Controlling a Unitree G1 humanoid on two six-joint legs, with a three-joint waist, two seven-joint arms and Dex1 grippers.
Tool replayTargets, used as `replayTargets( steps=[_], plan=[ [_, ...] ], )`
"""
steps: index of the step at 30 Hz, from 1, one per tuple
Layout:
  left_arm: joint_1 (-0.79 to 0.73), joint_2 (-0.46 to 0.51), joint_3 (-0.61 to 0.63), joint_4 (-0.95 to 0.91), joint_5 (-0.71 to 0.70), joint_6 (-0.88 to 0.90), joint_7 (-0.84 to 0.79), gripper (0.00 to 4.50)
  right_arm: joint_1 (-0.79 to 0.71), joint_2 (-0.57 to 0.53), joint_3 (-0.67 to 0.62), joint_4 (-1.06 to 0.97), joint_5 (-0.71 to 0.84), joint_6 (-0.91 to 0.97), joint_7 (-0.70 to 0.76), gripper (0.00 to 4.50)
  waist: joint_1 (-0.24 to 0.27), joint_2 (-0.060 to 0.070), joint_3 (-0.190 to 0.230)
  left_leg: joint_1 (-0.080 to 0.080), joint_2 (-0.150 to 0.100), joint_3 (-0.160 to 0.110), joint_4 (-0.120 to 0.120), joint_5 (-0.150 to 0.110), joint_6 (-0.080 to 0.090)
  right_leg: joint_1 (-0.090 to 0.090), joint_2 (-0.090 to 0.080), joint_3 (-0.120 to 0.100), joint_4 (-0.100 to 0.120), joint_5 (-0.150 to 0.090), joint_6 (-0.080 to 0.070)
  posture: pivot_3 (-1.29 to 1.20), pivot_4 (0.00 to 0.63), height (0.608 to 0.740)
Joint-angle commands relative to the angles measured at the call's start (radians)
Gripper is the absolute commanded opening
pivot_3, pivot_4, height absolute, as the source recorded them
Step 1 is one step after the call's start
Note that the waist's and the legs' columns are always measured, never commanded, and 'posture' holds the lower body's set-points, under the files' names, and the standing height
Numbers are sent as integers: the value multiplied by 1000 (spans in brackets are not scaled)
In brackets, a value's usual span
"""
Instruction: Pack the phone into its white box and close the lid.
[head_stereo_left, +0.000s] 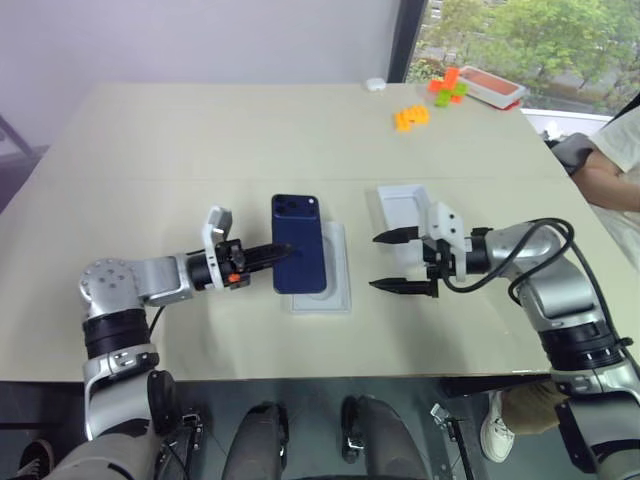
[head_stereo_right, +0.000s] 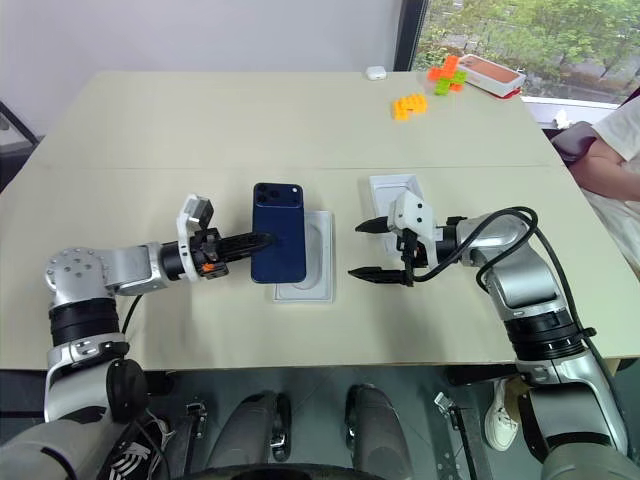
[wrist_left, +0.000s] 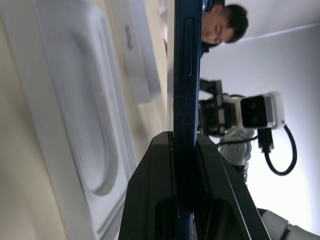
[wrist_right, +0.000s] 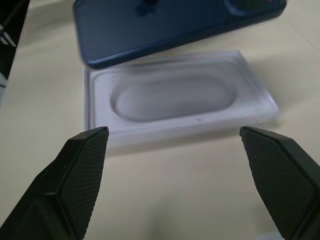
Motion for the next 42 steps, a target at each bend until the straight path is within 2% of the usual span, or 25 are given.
replayTargets(
  steps=[1,5,11,13,14,15,21,37,40,42],
  plan=[
    [-38,-18,4,8,5,1,10,0,6,-5,-7,-19,-3,-23,-19,4393,0,0,0,0,0,0,0,0,0,0,0,0,0,0,0,0,150,740],
    [-42,-50,-8,19,43,-29,28,0,16,-3,-9,-30,4,-8,-44,4393,1,0,0,0,0,0,0,0,0,0,0,0,0,0,0,0,150,740],
    [-60,-45,-9,51,74,-27,11,0,8,-6,-4,-13,-2,-17,-54,4393,1,0,0,0,0,0,0,0,0,0,0,0,0,0,0,0,150,740],
    [-59,-49,-16,56,84,-16,8,963,0,-2,0,-4,-7,-23,-59,4500,1,0,0,0,0,0,0,0,0,0,0,0,0,0,0,0,150,740],
    [-57,-53,-18,55,87,-16,6,1150,-4,0,2,-1,-7,-22,-59,4500,1,0,0,0,0,0,0,0,0,0,0,0,0,0,0,0,150,740],
    [-56,-55,-23,55,94,-17,6,1559,-7,2,4,3,-7,-22,-60,4500,1,0,0,0,0,0,0,0,0,0,0,0,0,0,0,0,150,740],
    [-72,-40,-21,61,108,2,-14,4357,-30,9,10,27,-13,-29,-55,4500,2,0,0,0,0,0,0,0,-1,1,0,0,0,0,0,0,150,740],
    [-68,139,-53,-24,31,0,-52,4433,-68,47,29,64,-23,-33,-66,4500,1,0,0,2,1,0,0,1,-1,2,-1,0,0,0,0,0,150,740],
    [-15,190,-111,-156,108,-127,-102,4433,-97,76,24,62,4,28,-88,4500,-3,0,0,2,1,0,0,1,-1,2,-1,0,0,0,0,0,150,740],
    [69,266,-234,-288,256,-360,-201,4433,-110,95,23,50,15,60,-101,4500,-5,0,0,2,1,0,-1,1,-3,1,-1,1,0,0,0,0,150,740]
  ],
)
